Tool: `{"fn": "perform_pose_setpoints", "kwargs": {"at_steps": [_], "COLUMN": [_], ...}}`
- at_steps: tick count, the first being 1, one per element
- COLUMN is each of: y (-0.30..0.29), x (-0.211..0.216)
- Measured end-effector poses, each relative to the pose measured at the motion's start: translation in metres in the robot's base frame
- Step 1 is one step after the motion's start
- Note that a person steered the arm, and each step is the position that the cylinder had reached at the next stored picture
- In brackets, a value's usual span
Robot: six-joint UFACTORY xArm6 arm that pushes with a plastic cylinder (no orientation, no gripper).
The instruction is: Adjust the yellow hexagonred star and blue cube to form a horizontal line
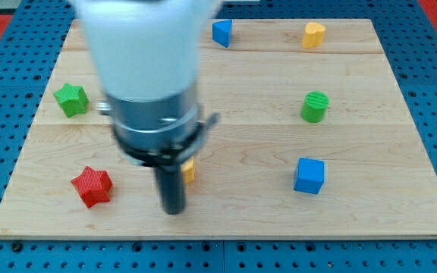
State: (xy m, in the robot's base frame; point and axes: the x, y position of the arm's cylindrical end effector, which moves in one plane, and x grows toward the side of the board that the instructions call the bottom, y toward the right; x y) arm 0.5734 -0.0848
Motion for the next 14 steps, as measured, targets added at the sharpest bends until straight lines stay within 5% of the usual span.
{"fn": "perform_pose_setpoints", "kwargs": {"at_steps": [1,2,3,4,6,7,9,14], "y": [-0.082,-0.116,-0.093,-0.134,-0.160,-0.121,-0.049,0.152], "x": [-0.030,-0.012,0.022,0.032,0.006,0.011,-0.071,-0.057]}}
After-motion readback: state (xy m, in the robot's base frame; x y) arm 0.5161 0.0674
